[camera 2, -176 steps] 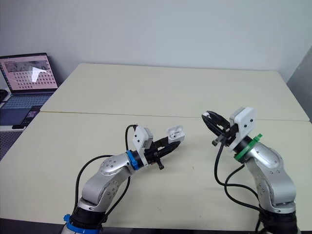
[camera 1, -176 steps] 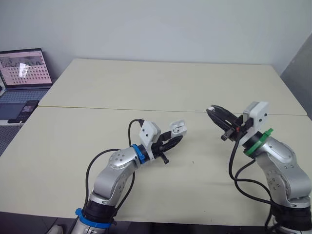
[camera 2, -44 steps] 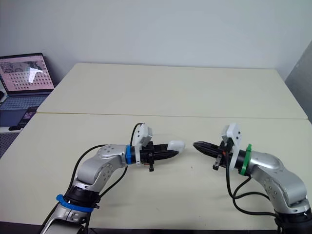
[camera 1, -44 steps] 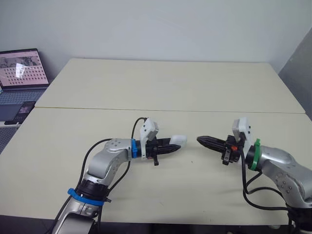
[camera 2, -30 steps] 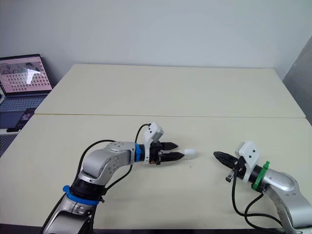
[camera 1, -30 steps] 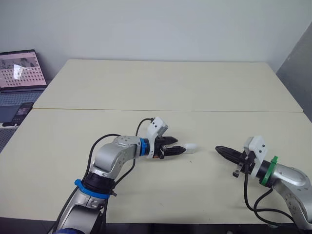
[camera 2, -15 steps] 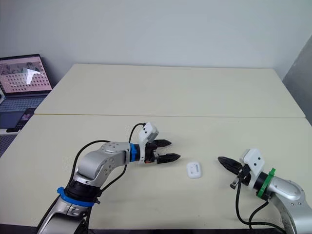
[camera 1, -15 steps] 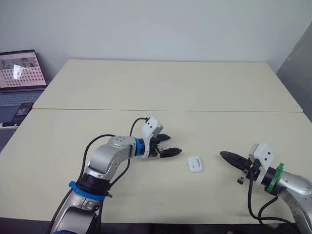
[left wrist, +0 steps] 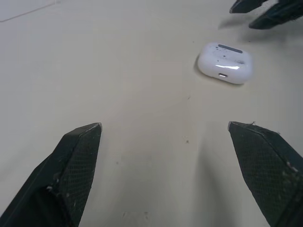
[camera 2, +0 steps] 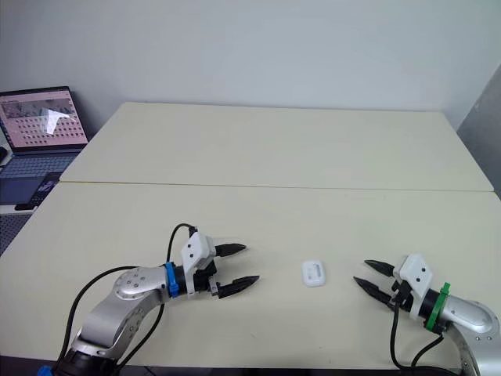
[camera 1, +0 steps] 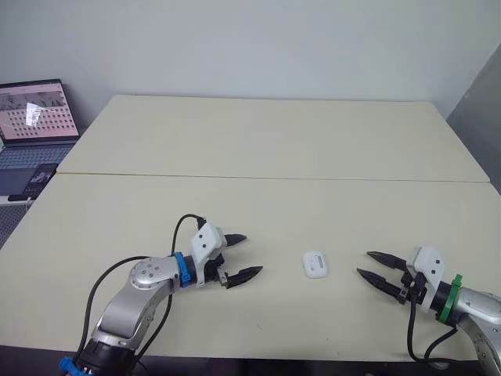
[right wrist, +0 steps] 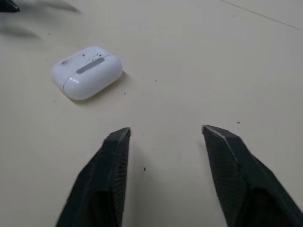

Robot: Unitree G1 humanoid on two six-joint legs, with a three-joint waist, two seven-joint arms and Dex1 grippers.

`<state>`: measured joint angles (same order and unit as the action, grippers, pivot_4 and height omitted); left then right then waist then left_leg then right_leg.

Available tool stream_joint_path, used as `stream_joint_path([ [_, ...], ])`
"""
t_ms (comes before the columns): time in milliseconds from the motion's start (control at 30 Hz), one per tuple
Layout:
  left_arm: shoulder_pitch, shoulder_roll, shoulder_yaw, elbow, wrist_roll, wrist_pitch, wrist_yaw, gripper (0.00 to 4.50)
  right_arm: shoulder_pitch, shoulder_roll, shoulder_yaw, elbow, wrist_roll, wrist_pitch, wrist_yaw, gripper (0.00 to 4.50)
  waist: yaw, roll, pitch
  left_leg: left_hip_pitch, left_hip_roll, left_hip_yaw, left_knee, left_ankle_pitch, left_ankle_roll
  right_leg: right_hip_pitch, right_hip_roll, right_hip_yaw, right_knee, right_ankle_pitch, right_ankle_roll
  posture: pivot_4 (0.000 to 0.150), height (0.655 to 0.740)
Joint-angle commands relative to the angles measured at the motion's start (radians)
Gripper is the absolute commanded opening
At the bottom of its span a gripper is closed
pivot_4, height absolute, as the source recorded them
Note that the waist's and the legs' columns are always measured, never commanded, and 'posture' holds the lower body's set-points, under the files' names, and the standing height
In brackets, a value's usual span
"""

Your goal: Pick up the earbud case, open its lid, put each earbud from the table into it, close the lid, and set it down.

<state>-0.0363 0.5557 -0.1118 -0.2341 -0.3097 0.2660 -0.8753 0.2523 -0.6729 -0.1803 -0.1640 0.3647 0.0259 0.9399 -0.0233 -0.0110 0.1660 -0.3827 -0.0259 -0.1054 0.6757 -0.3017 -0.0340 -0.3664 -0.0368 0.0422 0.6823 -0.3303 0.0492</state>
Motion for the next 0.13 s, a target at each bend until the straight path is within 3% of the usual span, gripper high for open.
stream_joint_path([
  [33, 0.037, 0.0, 0.026, -0.009, 0.035, -0.081, 0.027, 4.5, 0.004, -0.012, -0.034, 0.023, 0.01, -0.045, 0.032, 3.82, 0.0, 0.0, 0.0, 0.0, 0.0, 0.0, 0.0, 0.0, 0.0, 0.0, 0.0, 0.0, 0.0, 0.0, 0.0, 0.15, 0.74],
  [100, 0.056, -0.007, 0.035, -0.01, 0.044, -0.102, 0.048, 4.5, 0.002, -0.006, -0.039, 0.043, 0.021, -0.05, 0.039, 4.48, 0.0, 0.0, 0.0, 0.0, 0.0, 0.0, 0.0, 0.0, 0.0, 0.0, 0.0, 0.0, 0.0, 0.0, 0.0, 0.15, 0.74],
  [133, 0.062, -0.01, 0.038, -0.013, 0.049, -0.113, 0.059, 4.5, 0.001, -0.006, -0.04, 0.051, 0.022, -0.052, 0.042, 4.48, 0.0, 0.0, 0.0, 0.0, 0.0, 0.0, 0.0, 0.0, 0.0, 0.001, 0.0, 0.0, 0.0, 0.0, 0.0, 0.15, 0.74],
])
